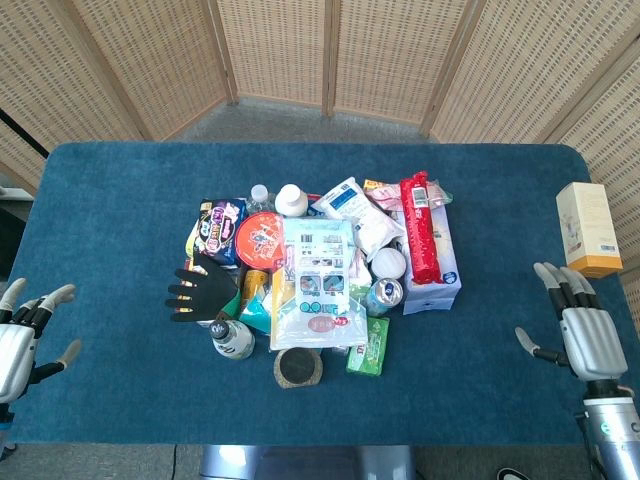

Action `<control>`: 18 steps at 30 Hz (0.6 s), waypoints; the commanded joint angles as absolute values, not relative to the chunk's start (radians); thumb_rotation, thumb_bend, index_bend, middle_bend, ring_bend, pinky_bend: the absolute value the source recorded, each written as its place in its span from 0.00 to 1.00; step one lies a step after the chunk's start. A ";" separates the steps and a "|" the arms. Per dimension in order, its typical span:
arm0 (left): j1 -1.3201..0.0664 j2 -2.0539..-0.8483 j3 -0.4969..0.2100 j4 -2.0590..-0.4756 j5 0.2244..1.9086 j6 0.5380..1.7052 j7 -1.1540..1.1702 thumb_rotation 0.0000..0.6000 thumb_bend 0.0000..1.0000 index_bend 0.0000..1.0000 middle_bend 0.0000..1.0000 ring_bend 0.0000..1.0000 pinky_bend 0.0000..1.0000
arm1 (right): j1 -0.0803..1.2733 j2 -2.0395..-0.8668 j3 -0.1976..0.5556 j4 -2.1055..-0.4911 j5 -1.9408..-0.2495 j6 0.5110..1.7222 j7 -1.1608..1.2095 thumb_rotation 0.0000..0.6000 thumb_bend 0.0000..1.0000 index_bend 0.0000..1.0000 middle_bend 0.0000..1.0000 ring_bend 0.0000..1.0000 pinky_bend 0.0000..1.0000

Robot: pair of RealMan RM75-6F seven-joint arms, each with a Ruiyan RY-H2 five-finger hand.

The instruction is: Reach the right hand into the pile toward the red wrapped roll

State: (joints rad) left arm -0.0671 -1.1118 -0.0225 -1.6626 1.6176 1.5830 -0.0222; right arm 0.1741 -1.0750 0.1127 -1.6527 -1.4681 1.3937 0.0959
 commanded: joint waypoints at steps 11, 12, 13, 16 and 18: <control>-0.066 -1.100 -0.012 -1.692 1.631 1.582 -0.013 1.00 0.34 0.16 0.32 0.34 0.00 | 0.321 -1.047 0.224 -1.742 -1.350 1.227 0.131 0.94 0.27 0.00 0.00 0.00 0.00; -0.066 -1.099 -0.013 -1.693 1.631 1.581 -0.012 1.00 0.34 0.16 0.32 0.34 0.00 | 0.333 -1.052 0.231 -1.748 -1.338 1.214 0.126 0.94 0.27 0.00 0.00 0.00 0.00; -0.068 -1.098 -0.014 -1.693 1.630 1.580 -0.011 1.00 0.33 0.16 0.32 0.34 0.00 | 0.350 -1.059 0.241 -1.753 -1.322 1.197 0.116 0.94 0.26 0.00 0.00 0.00 0.00; -0.070 -1.097 -0.015 -1.695 1.632 1.577 -0.012 1.00 0.34 0.16 0.32 0.34 0.00 | 0.393 -1.068 0.264 -1.769 -1.276 1.150 0.086 0.91 0.26 0.00 0.00 0.00 0.00; -0.070 -1.097 -0.014 -1.695 1.633 1.576 -0.012 1.00 0.34 0.16 0.32 0.34 0.00 | 0.416 -1.068 0.277 -1.788 -1.246 1.123 0.067 0.88 0.25 0.00 0.00 0.00 0.00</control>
